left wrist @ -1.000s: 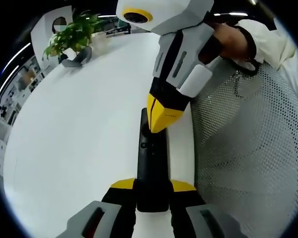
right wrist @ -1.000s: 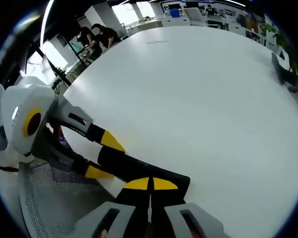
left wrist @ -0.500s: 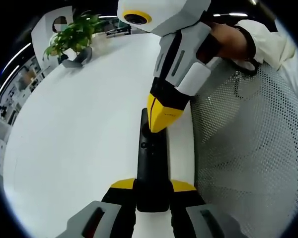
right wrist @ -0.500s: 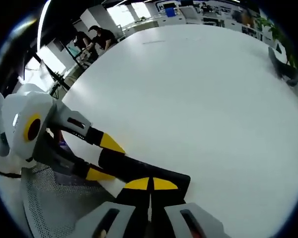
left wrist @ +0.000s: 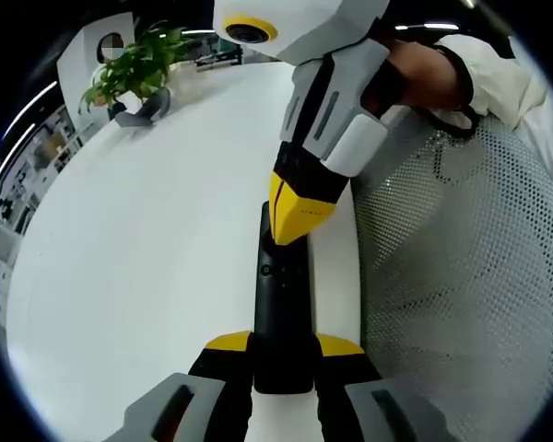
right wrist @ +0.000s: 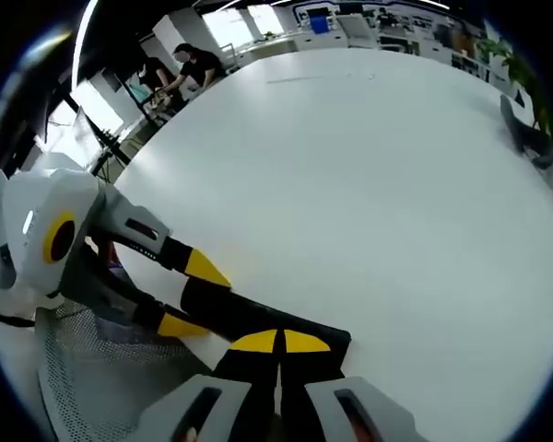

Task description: Press the specified remote control buttons in sequence, fully releasing each button before pressing the next.

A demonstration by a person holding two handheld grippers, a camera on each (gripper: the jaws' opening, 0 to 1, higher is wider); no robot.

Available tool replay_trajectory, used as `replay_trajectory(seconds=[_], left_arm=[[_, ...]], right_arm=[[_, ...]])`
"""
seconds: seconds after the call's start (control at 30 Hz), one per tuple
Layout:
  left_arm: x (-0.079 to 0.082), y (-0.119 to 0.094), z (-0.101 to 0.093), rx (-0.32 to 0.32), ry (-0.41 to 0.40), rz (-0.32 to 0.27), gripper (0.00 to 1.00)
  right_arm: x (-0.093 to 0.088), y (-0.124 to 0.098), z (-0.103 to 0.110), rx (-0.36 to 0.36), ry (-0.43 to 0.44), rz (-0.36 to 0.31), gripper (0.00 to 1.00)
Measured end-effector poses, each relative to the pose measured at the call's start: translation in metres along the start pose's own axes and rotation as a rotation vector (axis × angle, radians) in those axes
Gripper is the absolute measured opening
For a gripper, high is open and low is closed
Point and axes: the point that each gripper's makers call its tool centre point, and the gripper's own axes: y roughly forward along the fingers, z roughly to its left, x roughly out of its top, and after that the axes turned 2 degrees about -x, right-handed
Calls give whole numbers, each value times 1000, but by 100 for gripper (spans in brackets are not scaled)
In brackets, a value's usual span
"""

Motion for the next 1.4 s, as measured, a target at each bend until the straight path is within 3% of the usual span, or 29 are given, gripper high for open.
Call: replay_trajectory(seconds=[0.27,0.8,1.07,1.4], left_arm=[[1,1,-1,-5,17,8,24],[1,1,-1,-4,12,53,24],[1,1,0,-2,4,44,24],[2,1,0,9,-20,34,24]], right_arm=[[8,0,11,69,44,-36,0],[10,11,21,128,62,11,0],[9,12,21,107,36,43,0],[9,16,18,73,73,77,0]])
